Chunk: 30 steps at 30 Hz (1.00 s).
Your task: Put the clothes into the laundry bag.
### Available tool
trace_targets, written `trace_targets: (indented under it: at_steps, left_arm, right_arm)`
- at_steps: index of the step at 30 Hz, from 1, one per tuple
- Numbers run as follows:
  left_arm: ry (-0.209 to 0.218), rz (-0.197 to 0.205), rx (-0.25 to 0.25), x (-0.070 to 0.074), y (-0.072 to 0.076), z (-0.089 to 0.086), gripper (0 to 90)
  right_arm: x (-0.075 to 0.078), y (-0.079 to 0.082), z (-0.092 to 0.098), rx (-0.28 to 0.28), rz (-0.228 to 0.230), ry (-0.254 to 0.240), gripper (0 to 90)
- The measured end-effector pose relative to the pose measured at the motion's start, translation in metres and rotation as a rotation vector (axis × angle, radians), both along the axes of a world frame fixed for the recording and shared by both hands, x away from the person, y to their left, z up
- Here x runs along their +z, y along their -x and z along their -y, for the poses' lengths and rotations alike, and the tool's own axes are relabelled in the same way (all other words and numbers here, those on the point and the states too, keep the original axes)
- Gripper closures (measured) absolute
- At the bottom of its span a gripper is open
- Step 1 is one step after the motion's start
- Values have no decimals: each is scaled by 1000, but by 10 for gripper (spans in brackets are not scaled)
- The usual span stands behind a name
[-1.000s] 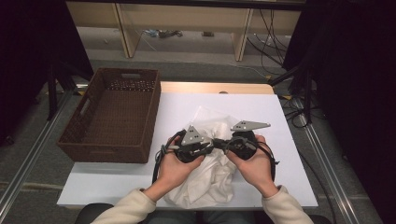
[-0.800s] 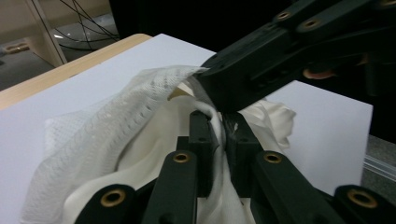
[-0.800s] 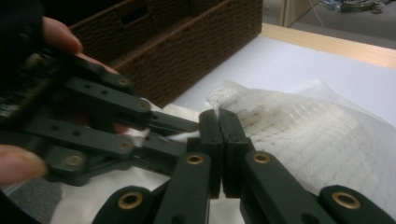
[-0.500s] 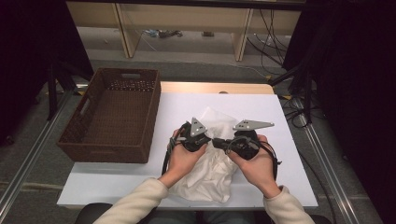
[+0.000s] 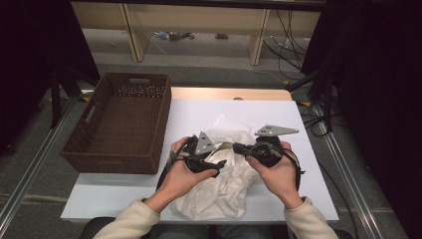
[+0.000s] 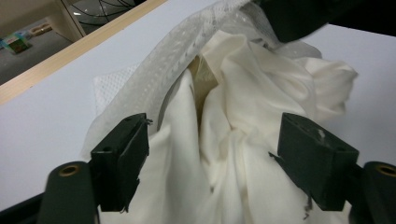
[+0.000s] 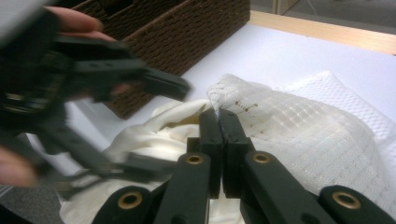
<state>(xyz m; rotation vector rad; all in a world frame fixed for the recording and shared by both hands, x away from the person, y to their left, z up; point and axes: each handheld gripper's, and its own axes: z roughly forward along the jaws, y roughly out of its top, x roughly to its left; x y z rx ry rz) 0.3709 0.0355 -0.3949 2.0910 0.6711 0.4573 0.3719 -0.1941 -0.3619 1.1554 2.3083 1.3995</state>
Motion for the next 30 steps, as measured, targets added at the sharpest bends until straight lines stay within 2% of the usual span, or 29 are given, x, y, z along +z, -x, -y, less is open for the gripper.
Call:
trace_targets:
  at_steps: [3, 5, 6, 7, 8, 9, 10, 11, 12, 13, 14, 16, 17, 18, 19, 20, 21, 23, 24, 25, 26, 27, 29, 30]
  left_arm:
    - [-10, -15, 24, -3, -2, -14, 193]
    - [-38, -56, 41, -9, -9, -22, 166]
    - [-59, -80, 34, -13, -14, -26, 157]
    - [-66, -89, 39, -17, -18, -29, 157]
    - [-64, -113, 51, -21, -22, -31, 156]
    - [-52, -133, 57, -26, -26, -32, 155]
    - [-45, -152, 63, -30, -30, -33, 154]
    - [-42, -154, 50, -34, -35, -34, 157]
    - [-34, -185, 65, -39, -36, -32, 169]
    - [-41, -201, 56, -43, -39, -30, 184]
    - [-56, -200, 46, -47, -40, -28, 208]
    - [-67, -236, 12, -52, -41, -23, 320]
    - [-69, -245, -4, -52, -40, -21, 421]
    - [-94, -243, -18, -49, -38, -19, 540]
    - [-103, -240, -17, -46, -35, -16, 605]
    - [-102, -240, -11, -42, -32, -14, 657]
    - [-83, -255, -4, -37, -29, -13, 705]
    - [-34, -283, 6, -29, -22, -10, 750]
    - [-14, -276, 3, -24, -18, -7, 763]
    - [5, -267, -16, -20, -16, -5, 773]
    - [31, -263, -35, -16, -13, -2, 779]
    - [52, -261, -51, -12, -9, 2, 783]
    - [90, -236, -69, -6, -3, 9, 790]
    - [100, -218, -74, -3, 0, 12, 792]
  right_arm:
    - [1, 0, 0, -5, -7, 10, 900]
    - [0, 0, -1, -5, -13, 10, 900]
    - [-1, -1, -1, -1, 11, 20, 900]
    - [-1, -1, -1, 12, 11, 22, 900]
    - [-1, -1, 0, 18, -1, 33, 900]
    - [-1, 0, -2, -2, -22, 5, 900]
    - [-2, -1, -1, 1, 5, 30, 900]
    - [-2, -1, -2, -2, -17, 16, 900]
    - [-3, -1, -3, -14, -13, 17, 900]
    - [-4, -2, -4, 3, -17, 15, 900]
    - [-4, -2, -4, 10, -24, 25, 900]
    - [-6, -2, -4, 4, -14, 36, 900]
    - [-7, -2, -6, 12, -23, 24, 900]
    - [-6, -1, -7, 8, -36, 24, 900]
    - [-7, -3, -6, 25, -16, 32, 900]
    - [-8, -2, -7, 10, -25, 40, 900]
    - [-7, -1, -7, -3, -12, 53, 900]
    - [-10, -1, -10, 17, -20, 43, 900]
    - [-10, 0, -10, 6, -20, 61, 900]
    - [-12, -1, -12, 25, -21, 50, 900]
    - [-12, 1, -14, 6, -27, 55, 900]
    - [-12, 1, -14, 11, -21, 60, 900]
    - [-11, 2, -16, 14, -26, 59, 900]
    - [-11, 2, -15, 15, -8, 67, 900]
